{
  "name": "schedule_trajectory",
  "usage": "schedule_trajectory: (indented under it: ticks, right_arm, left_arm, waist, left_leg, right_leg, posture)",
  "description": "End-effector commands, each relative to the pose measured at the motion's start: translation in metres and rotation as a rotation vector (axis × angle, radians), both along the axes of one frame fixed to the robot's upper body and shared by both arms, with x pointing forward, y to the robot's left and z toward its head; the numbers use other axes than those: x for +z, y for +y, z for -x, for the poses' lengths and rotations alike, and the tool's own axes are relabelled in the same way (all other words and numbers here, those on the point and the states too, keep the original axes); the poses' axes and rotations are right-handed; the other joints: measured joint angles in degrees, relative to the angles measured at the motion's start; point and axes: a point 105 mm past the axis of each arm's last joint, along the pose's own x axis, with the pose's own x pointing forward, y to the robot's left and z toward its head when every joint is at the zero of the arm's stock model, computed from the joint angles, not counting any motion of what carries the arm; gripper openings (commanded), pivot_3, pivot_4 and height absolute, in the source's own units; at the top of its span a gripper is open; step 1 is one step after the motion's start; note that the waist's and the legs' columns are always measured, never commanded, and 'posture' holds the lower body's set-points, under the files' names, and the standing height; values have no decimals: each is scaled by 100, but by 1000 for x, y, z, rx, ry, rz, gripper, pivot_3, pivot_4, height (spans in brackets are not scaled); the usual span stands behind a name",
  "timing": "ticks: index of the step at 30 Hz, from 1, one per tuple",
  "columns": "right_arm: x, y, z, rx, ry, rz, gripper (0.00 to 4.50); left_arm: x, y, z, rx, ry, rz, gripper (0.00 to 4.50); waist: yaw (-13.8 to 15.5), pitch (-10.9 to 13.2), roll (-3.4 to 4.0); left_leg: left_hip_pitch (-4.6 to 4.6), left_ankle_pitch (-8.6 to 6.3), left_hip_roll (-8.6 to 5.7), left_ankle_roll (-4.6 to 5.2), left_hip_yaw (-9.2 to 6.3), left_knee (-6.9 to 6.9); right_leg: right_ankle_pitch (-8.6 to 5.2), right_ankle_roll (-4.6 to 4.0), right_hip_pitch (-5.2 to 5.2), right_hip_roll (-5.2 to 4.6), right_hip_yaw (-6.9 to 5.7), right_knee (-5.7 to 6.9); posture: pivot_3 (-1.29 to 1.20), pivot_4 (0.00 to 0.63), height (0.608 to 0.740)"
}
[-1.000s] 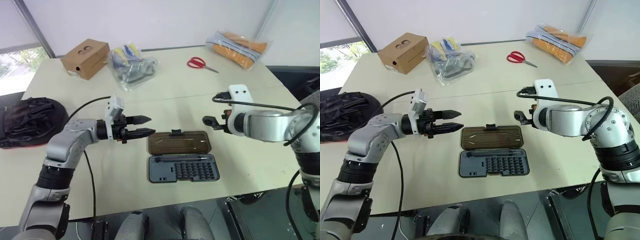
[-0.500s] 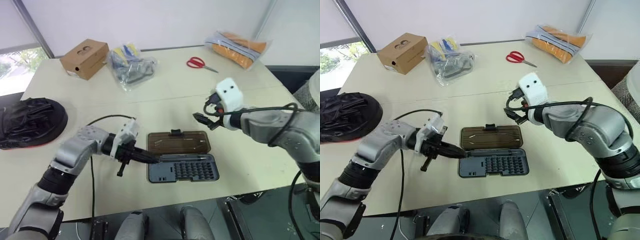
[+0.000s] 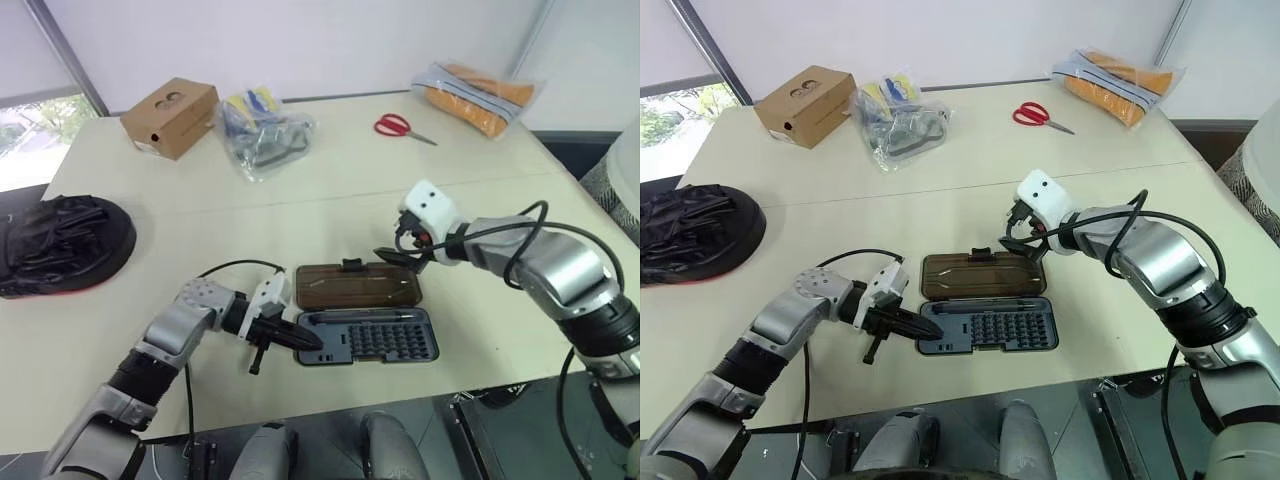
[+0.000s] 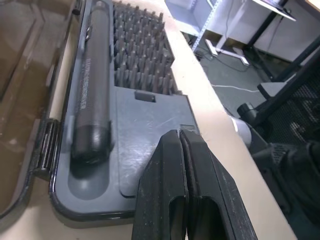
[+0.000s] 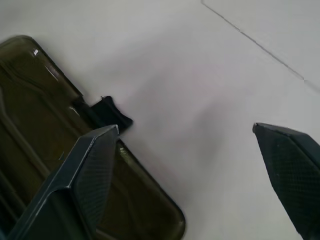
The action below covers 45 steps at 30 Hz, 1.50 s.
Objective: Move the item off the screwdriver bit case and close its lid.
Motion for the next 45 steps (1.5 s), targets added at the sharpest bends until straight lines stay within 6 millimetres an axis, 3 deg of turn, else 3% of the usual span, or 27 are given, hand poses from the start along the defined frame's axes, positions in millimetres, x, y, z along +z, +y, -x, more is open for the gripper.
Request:
schedule_trajectory:
  ticks: [1, 12, 23, 36, 45]
  right_arm:
    - [12, 7, -1, 132, -27, 33, 4500]
    - [-10, 8, -14, 255, 27, 116, 4500]
    - [-33, 3, -19, 273, 72, 142, 4500]
    - [-44, 1, -17, 282, 93, 157, 4500]
    - [-53, -2, -12, 299, 128, 175, 39]
  left_arm:
    - [-8, 2, -2, 38, -6, -11, 24]
    - [-14, 6, -2, 78, -3, -9, 24]
    - [-12, 5, -2, 87, -10, -9, 24]
    - [-12, 8, -3, 97, -13, -15, 24]
    - [-12, 8, 1, 100, -13, -15, 0]
  waist:
    - [1, 0, 0]
    - [8, -1, 0]
    - [10, -1, 1]
    - [1, -2, 3]
    - [-7, -5, 0]
  left_leg:
    - [0, 0, 0, 0, 2, 0]
    - [4, 1, 0, -2, -2, 4]
    - [5, 3, -1, -5, -9, 5]
    - [6, 3, -1, -6, -10, 5]
    - [9, 3, -1, -6, -10, 5]
  right_leg:
    - [0, 0, 0, 0, -1, 0]
    - [0, 0, 4, -1, 1, 4]
    - [0, 0, 4, -2, 0, 6]
    - [0, 0, 4, -2, 0, 7]
    - [0, 0, 5, -2, 0, 8]
  posture:
    - [0, 150, 740]
    - [0, 150, 740]
    - [0, 150, 740]
    - [0, 150, 740]
    - [0, 150, 740]
